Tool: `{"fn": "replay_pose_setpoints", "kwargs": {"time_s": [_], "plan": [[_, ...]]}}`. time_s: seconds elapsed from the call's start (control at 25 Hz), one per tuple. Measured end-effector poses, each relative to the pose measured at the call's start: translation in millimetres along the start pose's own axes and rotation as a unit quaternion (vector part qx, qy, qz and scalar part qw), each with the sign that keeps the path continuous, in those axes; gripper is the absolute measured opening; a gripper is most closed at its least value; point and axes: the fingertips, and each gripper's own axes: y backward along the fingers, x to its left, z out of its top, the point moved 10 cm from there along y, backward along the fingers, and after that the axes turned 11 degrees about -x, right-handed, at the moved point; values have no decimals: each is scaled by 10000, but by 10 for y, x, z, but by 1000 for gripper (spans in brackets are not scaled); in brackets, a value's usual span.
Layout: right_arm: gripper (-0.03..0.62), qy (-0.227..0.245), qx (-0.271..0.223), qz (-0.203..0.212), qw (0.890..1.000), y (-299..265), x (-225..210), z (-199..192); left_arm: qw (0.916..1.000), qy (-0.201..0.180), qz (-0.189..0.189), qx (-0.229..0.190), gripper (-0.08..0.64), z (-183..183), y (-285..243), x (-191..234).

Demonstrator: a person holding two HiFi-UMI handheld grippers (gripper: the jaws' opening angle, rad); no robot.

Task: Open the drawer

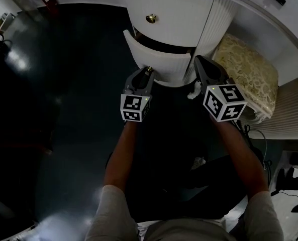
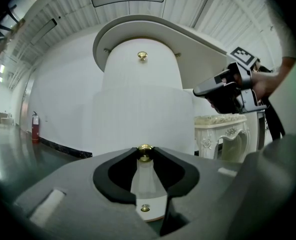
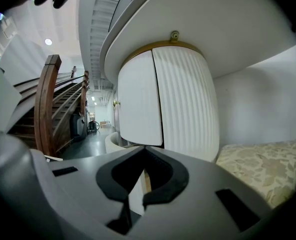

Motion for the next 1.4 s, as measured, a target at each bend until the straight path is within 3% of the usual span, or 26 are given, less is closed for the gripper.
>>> {"fn": "replay_pose_setpoints", "kwargs": {"time_s": [0.48,0.8,1.04,1.16,1.4], "plan": [[15,-47,51,-54,10000,125,19,-24,9998,175,44,-22,109,9,181,8],[15,-453,149,-135,9988,117,62,-115,9995,298,128,24,109,26,245,-10],[15,-177,56,12,9998,127,152,-54,9993,358,117,-56,109,16,267,-13],[15,-253,30,-30,9997,110,129,-39,9992,377,147,-43,109,23,317,-7],[15,159,220,-232,9994,92,-42,-79,9989,442,168,-54,109,36,437,-13]]}}
